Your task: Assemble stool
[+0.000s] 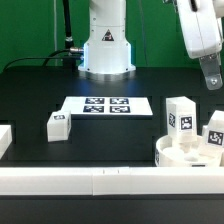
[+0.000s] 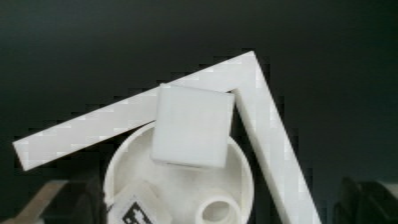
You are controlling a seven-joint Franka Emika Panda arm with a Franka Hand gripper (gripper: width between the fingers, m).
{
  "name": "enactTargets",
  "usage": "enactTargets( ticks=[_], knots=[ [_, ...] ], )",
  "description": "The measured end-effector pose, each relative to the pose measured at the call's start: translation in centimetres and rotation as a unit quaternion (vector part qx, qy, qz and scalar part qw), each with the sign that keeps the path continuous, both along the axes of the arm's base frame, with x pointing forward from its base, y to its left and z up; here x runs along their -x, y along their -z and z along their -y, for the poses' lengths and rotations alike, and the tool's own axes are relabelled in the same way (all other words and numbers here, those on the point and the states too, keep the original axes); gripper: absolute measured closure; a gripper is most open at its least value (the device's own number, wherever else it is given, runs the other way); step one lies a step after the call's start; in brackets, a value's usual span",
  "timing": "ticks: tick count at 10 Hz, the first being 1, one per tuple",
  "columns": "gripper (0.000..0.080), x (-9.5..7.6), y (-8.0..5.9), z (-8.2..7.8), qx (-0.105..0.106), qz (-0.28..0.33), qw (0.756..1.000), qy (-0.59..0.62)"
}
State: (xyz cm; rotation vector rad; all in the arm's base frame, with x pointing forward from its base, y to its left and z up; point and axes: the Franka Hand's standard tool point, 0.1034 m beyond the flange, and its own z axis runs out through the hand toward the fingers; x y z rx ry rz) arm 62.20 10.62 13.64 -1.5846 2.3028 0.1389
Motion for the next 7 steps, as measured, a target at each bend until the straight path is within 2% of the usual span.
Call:
enactTargets(
  ticks=[2,3,4,5,6,7],
  knots=[
    [0.0151,0.0,0.1,0.1,0.002,0.002,1.0,-0.009],
    [0.0151,0.3,0.3,0.9,0.016,0.012,0.998,-0.061],
    [0.0151,0.8,0.3,2.7,0.033,0.025,0.992,-0.117],
    [0.0151,1.5,0.4,5.3,0.053,0.038,0.984,-0.169],
    [0.0151,1.7,0.6,7.9,0.068,0.047,0.976,-0.201],
    [0.0151,1.7,0.9,9.8,0.078,0.05,0.972,-0.216]
  ],
)
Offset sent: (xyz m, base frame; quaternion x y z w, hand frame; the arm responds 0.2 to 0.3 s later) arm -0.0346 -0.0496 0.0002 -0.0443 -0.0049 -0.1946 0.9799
